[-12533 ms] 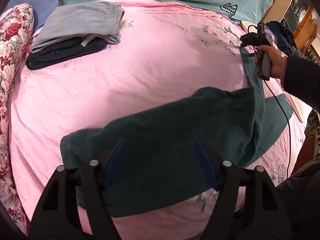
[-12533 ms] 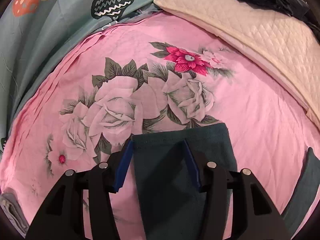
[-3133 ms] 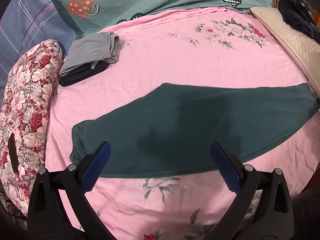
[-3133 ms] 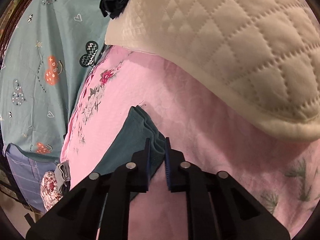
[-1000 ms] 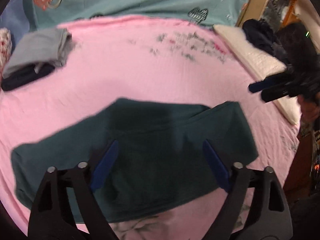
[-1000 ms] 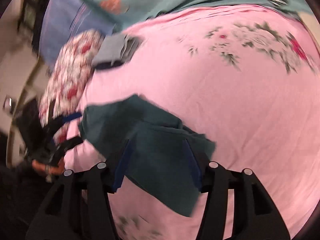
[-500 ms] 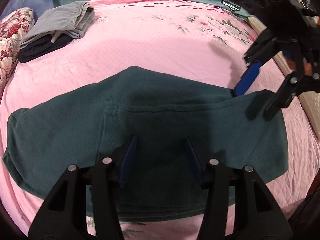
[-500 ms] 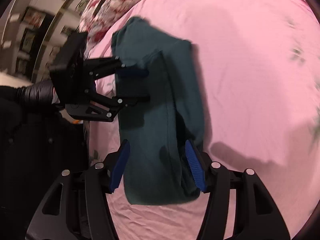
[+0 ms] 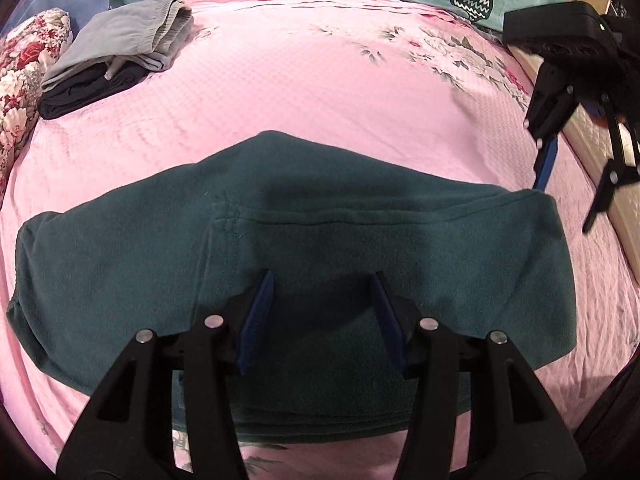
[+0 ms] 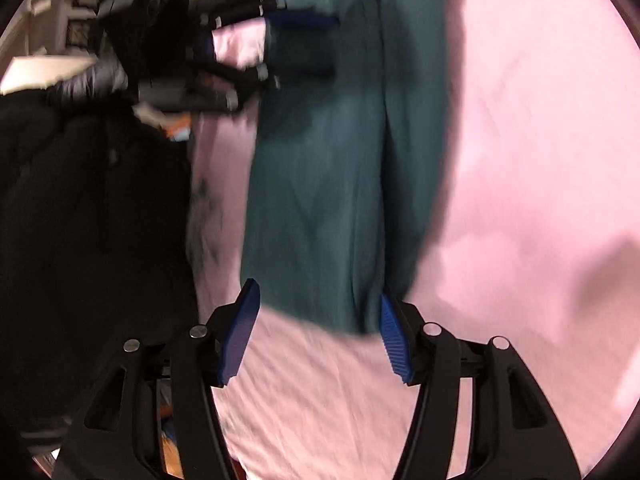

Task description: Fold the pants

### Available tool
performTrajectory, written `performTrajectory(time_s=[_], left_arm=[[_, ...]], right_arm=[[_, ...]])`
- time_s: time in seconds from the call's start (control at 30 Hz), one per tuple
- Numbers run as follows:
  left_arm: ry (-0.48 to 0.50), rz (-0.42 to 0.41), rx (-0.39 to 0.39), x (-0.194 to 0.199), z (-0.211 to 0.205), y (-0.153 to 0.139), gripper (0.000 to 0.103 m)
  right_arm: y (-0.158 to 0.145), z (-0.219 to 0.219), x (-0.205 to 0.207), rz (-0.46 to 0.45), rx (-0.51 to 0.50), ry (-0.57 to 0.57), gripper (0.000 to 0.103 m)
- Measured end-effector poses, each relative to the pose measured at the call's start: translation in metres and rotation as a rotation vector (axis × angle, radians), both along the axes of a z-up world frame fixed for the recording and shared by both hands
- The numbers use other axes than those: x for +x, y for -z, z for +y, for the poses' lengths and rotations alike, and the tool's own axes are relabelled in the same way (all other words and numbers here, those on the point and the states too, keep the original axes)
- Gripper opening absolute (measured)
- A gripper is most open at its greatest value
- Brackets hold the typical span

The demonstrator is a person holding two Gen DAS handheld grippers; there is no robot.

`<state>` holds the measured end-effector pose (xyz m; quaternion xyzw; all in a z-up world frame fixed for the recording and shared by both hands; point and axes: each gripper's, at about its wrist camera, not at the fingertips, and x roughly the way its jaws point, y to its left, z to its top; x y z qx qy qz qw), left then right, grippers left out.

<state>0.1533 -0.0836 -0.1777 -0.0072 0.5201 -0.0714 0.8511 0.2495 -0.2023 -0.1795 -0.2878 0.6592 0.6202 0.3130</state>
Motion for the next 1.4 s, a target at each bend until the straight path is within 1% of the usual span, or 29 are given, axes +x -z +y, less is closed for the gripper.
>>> performTrajectory(time_s=[0.1,0.2,0.27,0.37,0.4,0.43,0.53,0.63,0.7,0.77,0.8,0.83,0.87,0.93,0.97,1.03,1.13,1.2,1.27,1.33,1.37,1.4], left_arm=[[0.005,-0.003,0.015,0.000,-0.002,0.001,0.052],[0.009,-0.002,0.026,0.000,-0.003,0.002,0.052],[0.005,0.005,0.020,0.001,-0.003,0.001,0.052],[-0.002,0.009,0.010,0.003,-0.003,0.002,0.055],[0.001,0.010,0.015,0.003,-0.004,0.002,0.056],[0.005,0.012,0.023,0.003,-0.005,0.002,0.056],[0.002,0.016,0.015,0.004,-0.004,0.002,0.056],[0.004,0.012,0.021,0.004,-0.006,0.002,0.058],[0.005,0.011,0.026,0.004,-0.007,0.002,0.060],[0.008,0.012,0.032,0.005,-0.008,0.002,0.060],[0.009,0.014,0.032,0.005,-0.008,0.001,0.060],[0.009,0.016,0.030,0.005,-0.008,0.001,0.060],[0.009,0.017,0.030,0.006,-0.007,0.001,0.060],[0.011,0.016,0.034,0.006,-0.008,0.000,0.060],[0.011,0.016,0.035,0.005,-0.008,0.000,0.060],[0.012,0.017,0.036,0.005,-0.008,-0.001,0.060],[0.013,0.018,0.038,0.005,-0.009,0.000,0.060],[0.015,0.020,0.040,0.005,-0.010,0.000,0.060],[0.022,0.021,0.039,0.005,-0.010,0.000,0.060],[0.036,0.018,0.040,0.004,-0.011,-0.001,0.062],[0.040,0.015,0.044,0.003,-0.011,-0.001,0.062],[0.040,0.013,0.043,0.003,-0.011,-0.001,0.062]], right_arm=[[-0.002,-0.016,0.008,-0.060,-0.029,-0.008,0.058],[-0.016,-0.011,0.010,-0.077,0.054,0.014,0.058],[-0.019,-0.002,0.005,-0.059,0.094,-0.004,0.058],[-0.026,0.007,0.005,-0.095,0.139,-0.034,0.058],[-0.026,0.010,0.003,-0.088,0.147,-0.047,0.058],[-0.021,0.013,0.002,-0.058,0.138,-0.064,0.058],[-0.001,0.011,0.005,0.029,0.095,-0.042,0.058],[0.000,0.004,0.015,0.036,0.087,-0.024,0.058],[-0.002,-0.003,0.020,0.017,0.074,-0.017,0.058],[0.002,-0.010,0.022,0.014,0.056,0.001,0.054],[0.005,-0.015,0.022,0.048,0.039,0.024,0.047],[0.007,-0.013,0.015,0.052,0.041,0.031,0.042],[0.005,-0.014,0.013,0.053,0.049,0.037,0.040],[-0.003,-0.017,0.012,0.039,0.073,0.044,0.028],[-0.006,-0.017,0.011,0.031,0.081,0.047,0.026],[-0.009,-0.018,0.010,0.014,0.086,0.047,0.018],[-0.009,-0.015,0.009,-0.047,0.090,0.054,0.016],[-0.005,-0.012,0.008,-0.010,0.086,0.075,0.016],[-0.005,-0.010,0.006,-0.024,0.092,0.061,0.016],[-0.005,-0.014,0.006,-0.048,0.057,0.028,0.011],[-0.008,-0.019,0.003,-0.083,0.038,-0.001,0.010],[-0.011,-0.023,0.004,-0.103,0.025,0.002,0.009]])
